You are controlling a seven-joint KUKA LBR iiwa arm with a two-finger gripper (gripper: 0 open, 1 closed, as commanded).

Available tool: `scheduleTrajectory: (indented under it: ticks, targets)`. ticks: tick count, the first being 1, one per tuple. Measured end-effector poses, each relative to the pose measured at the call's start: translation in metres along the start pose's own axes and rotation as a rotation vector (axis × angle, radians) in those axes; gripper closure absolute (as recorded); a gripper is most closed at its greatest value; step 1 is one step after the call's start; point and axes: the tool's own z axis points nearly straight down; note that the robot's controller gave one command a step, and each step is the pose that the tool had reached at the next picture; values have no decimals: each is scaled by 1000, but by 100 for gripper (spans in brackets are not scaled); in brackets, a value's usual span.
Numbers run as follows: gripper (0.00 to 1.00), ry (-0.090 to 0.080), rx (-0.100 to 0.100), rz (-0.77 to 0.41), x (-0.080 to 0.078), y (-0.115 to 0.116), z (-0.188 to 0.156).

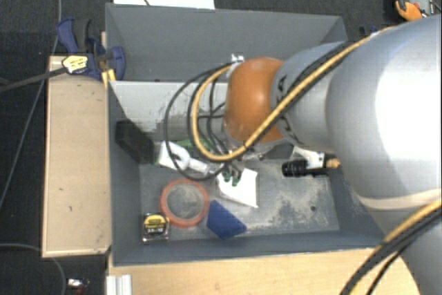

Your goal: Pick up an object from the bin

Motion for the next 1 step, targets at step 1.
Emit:
scheduleTrajectory:
  ticks: [1]
  targets:
    - [100, -1, 0, -2, 0, 0, -16]
